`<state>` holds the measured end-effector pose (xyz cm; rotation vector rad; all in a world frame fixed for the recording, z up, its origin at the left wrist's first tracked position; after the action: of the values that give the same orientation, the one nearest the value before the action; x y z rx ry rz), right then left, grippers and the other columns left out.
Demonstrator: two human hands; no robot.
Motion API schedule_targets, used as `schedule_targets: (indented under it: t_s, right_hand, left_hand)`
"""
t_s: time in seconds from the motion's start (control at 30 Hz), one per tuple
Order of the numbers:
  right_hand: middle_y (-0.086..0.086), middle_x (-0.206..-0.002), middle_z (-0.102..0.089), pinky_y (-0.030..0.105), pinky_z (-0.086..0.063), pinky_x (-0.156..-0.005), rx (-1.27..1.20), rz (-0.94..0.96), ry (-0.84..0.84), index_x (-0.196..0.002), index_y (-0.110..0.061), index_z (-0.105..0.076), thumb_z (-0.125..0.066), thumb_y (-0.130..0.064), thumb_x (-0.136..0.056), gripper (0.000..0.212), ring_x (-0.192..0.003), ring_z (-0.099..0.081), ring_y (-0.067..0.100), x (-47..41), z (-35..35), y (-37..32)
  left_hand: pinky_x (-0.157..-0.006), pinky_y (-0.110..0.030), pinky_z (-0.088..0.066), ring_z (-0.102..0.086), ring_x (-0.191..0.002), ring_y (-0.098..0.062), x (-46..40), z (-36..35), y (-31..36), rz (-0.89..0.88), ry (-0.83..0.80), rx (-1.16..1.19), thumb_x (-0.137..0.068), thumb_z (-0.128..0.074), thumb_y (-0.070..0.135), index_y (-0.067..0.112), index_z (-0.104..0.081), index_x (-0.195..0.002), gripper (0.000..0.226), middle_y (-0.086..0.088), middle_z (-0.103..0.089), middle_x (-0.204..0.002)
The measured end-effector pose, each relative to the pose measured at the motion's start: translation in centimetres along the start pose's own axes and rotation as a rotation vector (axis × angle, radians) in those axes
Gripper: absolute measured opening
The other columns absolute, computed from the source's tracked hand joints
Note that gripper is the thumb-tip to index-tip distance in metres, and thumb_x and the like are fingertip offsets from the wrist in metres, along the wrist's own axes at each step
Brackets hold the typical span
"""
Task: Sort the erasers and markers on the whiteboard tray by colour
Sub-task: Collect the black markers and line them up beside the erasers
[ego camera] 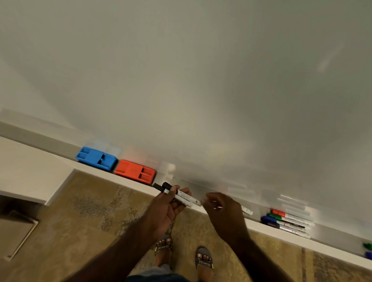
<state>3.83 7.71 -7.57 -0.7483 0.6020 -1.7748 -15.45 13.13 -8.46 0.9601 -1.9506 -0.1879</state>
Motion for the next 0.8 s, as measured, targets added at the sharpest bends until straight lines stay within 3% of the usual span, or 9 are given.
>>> schedule_targets:
  t_s: [0.1,0.2,0.3,0.4,0.5,0.6,0.7,0.73,0.8]
  right_hand:
    - [-0.007,-0.095,-0.076,0.027,-0.060,-0.076,-0.470,-0.197,-0.140,-0.106,-0.030,-0.074,-0.073,-0.052,-0.087,0.030,-0.088,-0.073,0.010,-1.0,-2.1,-1.8]
    - [0.011,-0.105,-0.078,0.035,-0.061,-0.078,-0.998,-0.405,-0.218,-0.107,-0.012,-0.076,-0.079,-0.020,-0.088,0.021,-0.096,-0.075,0.028,-2.1,-3.7,-2.6]
    - [0.016,-0.108,-0.077,0.037,-0.059,-0.086,-1.136,-0.516,-0.200,-0.109,-0.003,-0.074,-0.080,-0.004,-0.083,0.026,-0.102,-0.074,0.031,-3.0,-5.1,-2.8]
    - [0.017,-0.102,-0.077,0.034,-0.060,-0.081,-1.122,-0.564,-0.136,-0.101,-0.004,-0.077,-0.081,0.001,-0.080,0.023,-0.097,-0.075,0.031,-3.6,-5.4,-2.7]
    - [0.015,-0.095,-0.078,0.029,-0.061,-0.070,-0.995,-0.569,-0.063,-0.098,-0.008,-0.078,-0.085,0.000,-0.076,0.025,-0.086,-0.077,0.029,-4.4,-5.1,-2.1]
    - [0.008,-0.094,-0.079,0.031,-0.062,-0.072,-0.878,-0.523,-0.062,-0.098,-0.012,-0.079,-0.088,-0.005,-0.074,0.027,-0.085,-0.077,0.026,-4.9,-5.0,-1.7]
    - [-0.002,-0.094,-0.079,0.036,-0.062,-0.082,-0.704,-0.443,-0.077,-0.095,-0.021,-0.079,-0.090,-0.015,-0.074,0.025,-0.089,-0.076,0.020,-5.1,-5.2,-1.8]
    - [-0.006,-0.092,-0.079,0.033,-0.061,-0.082,-0.628,-0.405,-0.073,-0.092,-0.026,-0.079,-0.090,-0.018,-0.074,0.022,-0.088,-0.075,0.015,-5.1,-5.3,-2.0]
    - [-0.014,-0.088,-0.077,0.020,-0.055,-0.078,-0.422,-0.292,-0.061,-0.089,-0.033,-0.078,-0.088,-0.024,-0.076,0.019,-0.083,-0.070,0.000,-5.5,-5.4,-2.3]
  left_hand:
    - [-0.094,-0.041,-0.058,-0.069,-0.114,-0.032,-0.6,-0.2,-0.1,-0.024,-0.017,0.023,-0.106,-0.046,0.017,0.002,-0.057,-0.122,0.025,-0.022,-0.070,-0.126]
    - [-0.099,-0.041,-0.052,-0.073,-0.105,-0.026,-1.2,-0.5,-0.3,-0.048,-0.030,0.018,-0.104,-0.048,0.019,0.006,-0.065,-0.111,0.022,-0.017,-0.073,-0.118]
    - [-0.099,-0.040,-0.052,-0.073,-0.102,-0.024,-2.0,-0.6,-0.1,-0.054,-0.012,0.016,-0.104,-0.049,0.020,0.006,-0.067,-0.107,0.023,-0.015,-0.074,-0.116]
    - [-0.094,-0.039,-0.056,-0.073,-0.098,-0.026,-2.1,-0.4,0.2,-0.044,0.034,-0.078,-0.103,-0.054,0.023,0.003,-0.066,-0.108,0.025,-0.016,-0.074,-0.110]
    - [-0.089,-0.041,-0.060,-0.076,-0.095,-0.027,-1.2,0.3,1.3,-0.078,0.174,-0.366,-0.100,-0.061,0.029,0.003,-0.071,-0.105,0.029,-0.016,-0.079,-0.101]
    - [-0.082,-0.046,-0.063,-0.075,-0.089,-0.032,0.1,1.9,3.2,-0.242,0.366,-0.738,-0.095,-0.068,0.028,0.008,-0.073,-0.105,0.022,-0.017,-0.077,-0.094]
    - [-0.071,-0.025,-0.055,-0.069,-0.096,-0.017,1.2,2.9,4.3,-0.436,0.402,-1.110,-0.095,-0.067,0.030,0.016,-0.063,-0.126,0.034,0.004,-0.071,-0.103]
    - [-0.074,-0.021,-0.053,-0.068,-0.103,-0.016,1.1,3.0,4.4,-0.482,0.373,-1.172,-0.096,-0.067,0.030,0.017,-0.061,-0.130,0.037,0.006,-0.069,-0.109]
    - [-0.095,-0.030,-0.052,-0.060,-0.121,-0.019,0.3,3.0,4.4,-0.542,0.299,-1.340,-0.098,-0.064,0.034,0.017,-0.056,-0.138,0.045,0.001,-0.063,-0.131]
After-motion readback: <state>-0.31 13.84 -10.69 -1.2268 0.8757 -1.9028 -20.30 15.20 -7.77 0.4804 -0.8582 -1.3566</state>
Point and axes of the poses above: each hand's wrist, its own x-axis away from the middle knuckle, its own z-axis out of the back of the hand, y = z × x, the point moved 1 cm from there along -x, towards the middle knuckle
